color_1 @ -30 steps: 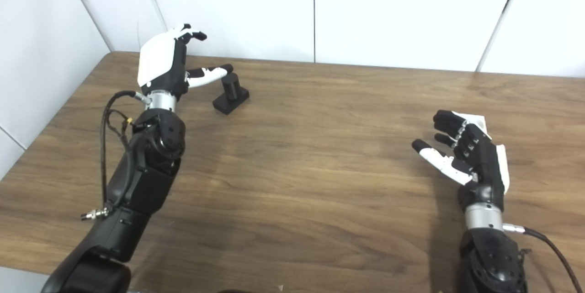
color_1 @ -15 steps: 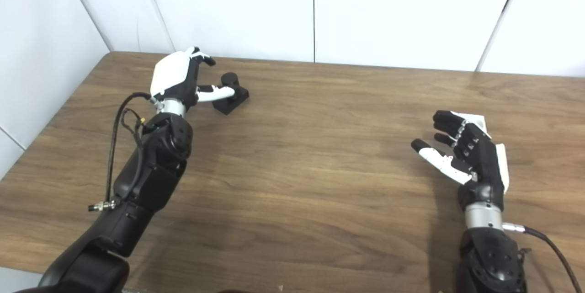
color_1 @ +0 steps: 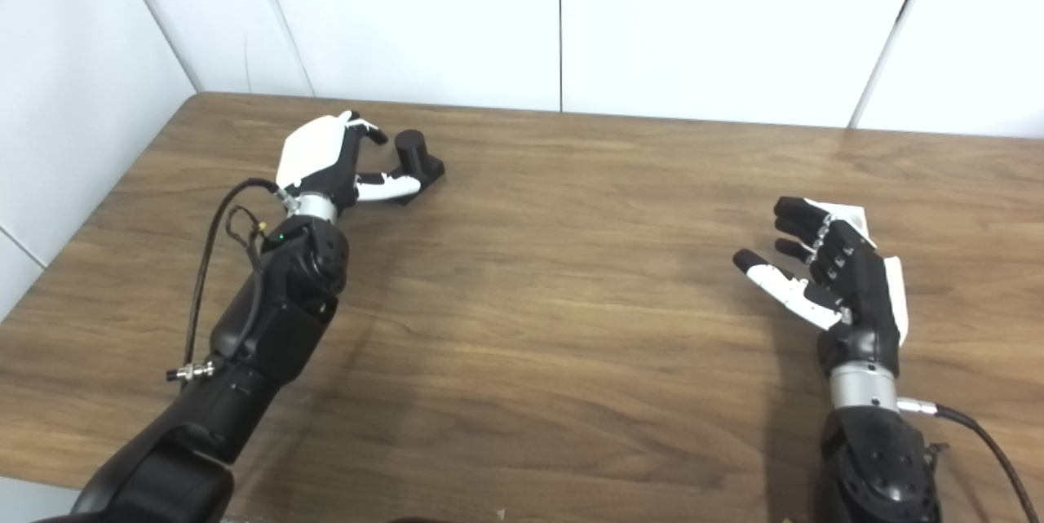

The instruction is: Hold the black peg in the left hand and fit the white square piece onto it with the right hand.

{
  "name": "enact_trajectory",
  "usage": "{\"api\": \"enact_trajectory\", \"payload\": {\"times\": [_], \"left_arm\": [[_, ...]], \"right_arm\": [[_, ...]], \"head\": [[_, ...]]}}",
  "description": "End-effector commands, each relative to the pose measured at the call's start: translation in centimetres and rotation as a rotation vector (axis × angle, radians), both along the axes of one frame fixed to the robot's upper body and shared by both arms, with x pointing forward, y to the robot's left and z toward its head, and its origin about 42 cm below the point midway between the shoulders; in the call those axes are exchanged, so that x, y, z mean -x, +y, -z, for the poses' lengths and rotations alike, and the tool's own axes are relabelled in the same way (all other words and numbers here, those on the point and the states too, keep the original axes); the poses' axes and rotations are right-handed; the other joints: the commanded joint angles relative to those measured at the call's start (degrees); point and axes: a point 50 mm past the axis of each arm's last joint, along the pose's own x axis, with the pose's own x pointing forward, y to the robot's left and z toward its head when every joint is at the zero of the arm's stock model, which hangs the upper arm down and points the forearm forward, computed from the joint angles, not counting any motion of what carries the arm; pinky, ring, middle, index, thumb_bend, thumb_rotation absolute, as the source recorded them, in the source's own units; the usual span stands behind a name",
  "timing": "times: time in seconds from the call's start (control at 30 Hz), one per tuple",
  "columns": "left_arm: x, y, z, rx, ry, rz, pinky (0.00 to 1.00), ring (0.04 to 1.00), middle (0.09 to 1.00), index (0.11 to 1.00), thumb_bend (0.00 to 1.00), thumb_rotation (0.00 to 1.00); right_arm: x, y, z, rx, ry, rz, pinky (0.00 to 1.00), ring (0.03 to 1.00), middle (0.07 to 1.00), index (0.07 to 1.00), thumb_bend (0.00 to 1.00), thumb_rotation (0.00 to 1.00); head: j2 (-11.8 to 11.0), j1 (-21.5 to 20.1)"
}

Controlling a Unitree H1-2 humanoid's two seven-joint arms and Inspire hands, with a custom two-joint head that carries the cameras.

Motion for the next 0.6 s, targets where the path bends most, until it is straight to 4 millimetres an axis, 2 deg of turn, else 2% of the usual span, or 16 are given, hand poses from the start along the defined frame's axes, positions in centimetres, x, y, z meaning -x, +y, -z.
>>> {"api": "enact_trajectory", "payload": {"times": [0.0,0.23,0.57], "left_arm": [[-1.2,0.3,-2.2,-0.034,-0.084,-0.004,0.88,0.94,0.951,0.712,0.94,0.5],[-1.4,-0.6,-0.4,-0.046,-0.033,-0.017,0.9,0.936,0.945,0.701,0.93,0.51],[-1.5,-1.3,0.6,-0.014,-0.034,-0.014,0.9,0.92,0.92,0.688,0.9,0.45]], "right_arm": [[-0.7,0.1,-2.4,0.009,-0.087,-0.01,0.71,0.755,0.724,0.661,0.67,0.0],[-0.4,-0.2,-2.5,0.012,-0.091,-0.009,0.73,0.762,0.731,0.669,0.67,0.0],[-0.4,-0.1,-2.4,0.013,-0.092,-0.011,0.73,0.767,0.729,0.667,0.66,0.0]], "head": [[0.07,-0.01],[0.35,-0.08],[0.7,-0.24]]}}
